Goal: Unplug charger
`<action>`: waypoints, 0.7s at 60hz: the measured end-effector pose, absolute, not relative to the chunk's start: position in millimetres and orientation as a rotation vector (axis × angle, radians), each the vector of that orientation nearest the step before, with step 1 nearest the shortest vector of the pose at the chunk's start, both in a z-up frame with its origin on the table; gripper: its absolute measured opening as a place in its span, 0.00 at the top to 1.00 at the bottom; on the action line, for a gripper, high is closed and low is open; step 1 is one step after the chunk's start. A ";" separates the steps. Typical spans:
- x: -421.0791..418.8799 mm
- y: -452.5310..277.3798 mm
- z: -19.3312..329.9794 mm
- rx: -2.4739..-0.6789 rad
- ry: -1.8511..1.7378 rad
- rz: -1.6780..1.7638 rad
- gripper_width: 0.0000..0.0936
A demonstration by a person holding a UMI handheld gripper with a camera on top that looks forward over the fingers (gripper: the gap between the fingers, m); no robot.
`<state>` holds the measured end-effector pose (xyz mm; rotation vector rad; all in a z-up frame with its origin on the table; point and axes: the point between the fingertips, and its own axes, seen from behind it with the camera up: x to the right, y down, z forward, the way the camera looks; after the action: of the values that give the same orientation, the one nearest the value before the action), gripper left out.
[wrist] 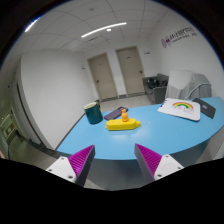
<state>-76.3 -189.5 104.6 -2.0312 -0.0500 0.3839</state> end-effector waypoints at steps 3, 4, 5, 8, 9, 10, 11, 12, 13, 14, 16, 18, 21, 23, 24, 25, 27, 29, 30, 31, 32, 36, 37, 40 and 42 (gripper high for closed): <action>-75.7 -187.0 104.7 -2.033 -0.041 0.379 0.12; -75.9 -185.6 104.5 -2.034 -0.039 0.377 0.12; -75.9 -184.4 104.1 -2.036 -0.037 0.374 0.12; -75.8 -176.9 103.0 -2.040 -0.032 0.369 0.12; -74.0 -170.2 101.5 -2.041 -0.029 0.371 0.12; -71.4 -164.5 99.4 -2.041 -0.028 0.371 0.12; -70.9 -160.1 98.4 -2.041 -0.029 0.372 0.12; -70.5 -155.1 97.5 -2.039 -0.031 0.373 0.12; -70.5 -150.4 97.0 -2.036 -0.032 0.374 0.11; -70.8 -145.1 96.1 -2.034 -0.032 0.375 0.12; -71.8 -135.4 93.1 -2.034 -0.037 0.369 0.12; -72.8 -126.1 88.8 -2.041 -0.046 0.359 0.11; -73.8 -109.0 81.4 -2.050 -0.059 0.335 0.12; -73.7 -96.9 75.9 -2.062 -0.062 0.315 0.12; -73.9 -90.9 72.6 -2.072 -0.063 0.306 0.12; -75.8 -85.8 70.2 -2.084 -0.063 0.298 0.12; -77.0 -74.4 61.8 -2.115 -0.066 0.290 0.12; -80.1 -62.1 57.7 -2.133 -0.067 0.288 0.12; -81.8 -54.5 57.4 -2.132 -0.067 0.288 0.12; -83.4 -46.5 58.1 -2.126 -0.066 0.288 0.12; -84.6 -38.3 58.6 -2.118 -0.065 0.284 0.13; -84.3 -4.1 57.8 -2.101 -0.058 0.244 0.13; -83.6 5.0 56.9 -2.096 -0.055 0.232 0.13; -82.4 31.5 52.4 -2.080 -0.035 0.205 0.13; -82.2 46.3 44.2 -2.089 -0.019 0.193 0.14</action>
<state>-82.2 46.3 44.2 -2.0894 -0.0190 0.1929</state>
